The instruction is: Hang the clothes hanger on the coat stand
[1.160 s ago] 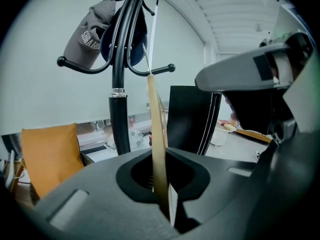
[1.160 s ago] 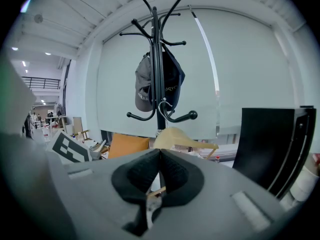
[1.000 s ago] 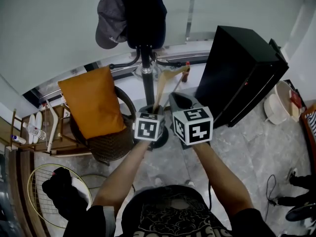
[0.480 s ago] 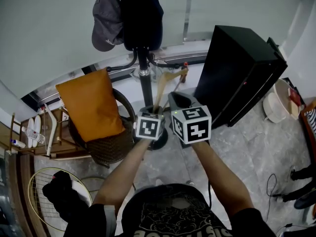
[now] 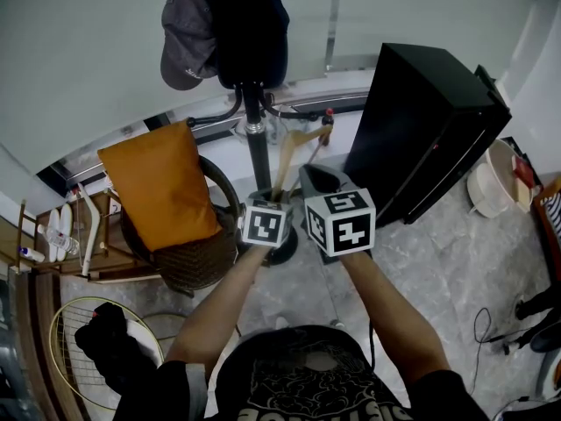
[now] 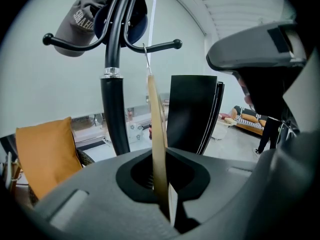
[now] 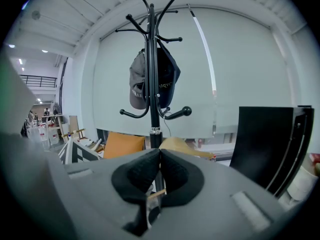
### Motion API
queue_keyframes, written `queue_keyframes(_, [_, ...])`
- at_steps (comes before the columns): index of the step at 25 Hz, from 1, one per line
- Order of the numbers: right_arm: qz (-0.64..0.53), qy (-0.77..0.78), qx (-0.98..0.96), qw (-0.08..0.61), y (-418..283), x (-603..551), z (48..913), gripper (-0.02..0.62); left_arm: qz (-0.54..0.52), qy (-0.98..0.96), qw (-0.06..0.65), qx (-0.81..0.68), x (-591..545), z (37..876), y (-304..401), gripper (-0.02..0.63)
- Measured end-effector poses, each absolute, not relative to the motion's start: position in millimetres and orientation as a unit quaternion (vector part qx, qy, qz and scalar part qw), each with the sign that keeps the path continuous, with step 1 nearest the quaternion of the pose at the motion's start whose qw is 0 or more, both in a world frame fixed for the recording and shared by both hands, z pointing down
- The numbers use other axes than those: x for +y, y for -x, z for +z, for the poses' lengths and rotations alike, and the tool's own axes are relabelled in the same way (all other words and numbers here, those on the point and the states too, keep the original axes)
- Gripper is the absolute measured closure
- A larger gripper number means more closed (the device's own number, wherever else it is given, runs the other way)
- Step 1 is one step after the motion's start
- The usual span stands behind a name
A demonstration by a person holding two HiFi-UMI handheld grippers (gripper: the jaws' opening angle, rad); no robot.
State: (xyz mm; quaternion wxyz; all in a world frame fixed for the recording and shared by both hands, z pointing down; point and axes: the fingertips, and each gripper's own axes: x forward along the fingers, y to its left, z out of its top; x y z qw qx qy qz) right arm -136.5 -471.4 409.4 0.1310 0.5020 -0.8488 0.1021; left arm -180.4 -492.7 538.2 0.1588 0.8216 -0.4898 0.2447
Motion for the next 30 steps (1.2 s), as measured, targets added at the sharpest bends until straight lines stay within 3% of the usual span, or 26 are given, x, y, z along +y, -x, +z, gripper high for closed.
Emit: queue_keyframes(30, [0.119,-0.489,-0.853,0.138,144,-464,423,0.594,0.247,-0.809,0.187,-0.500,-483,555,195,0.561])
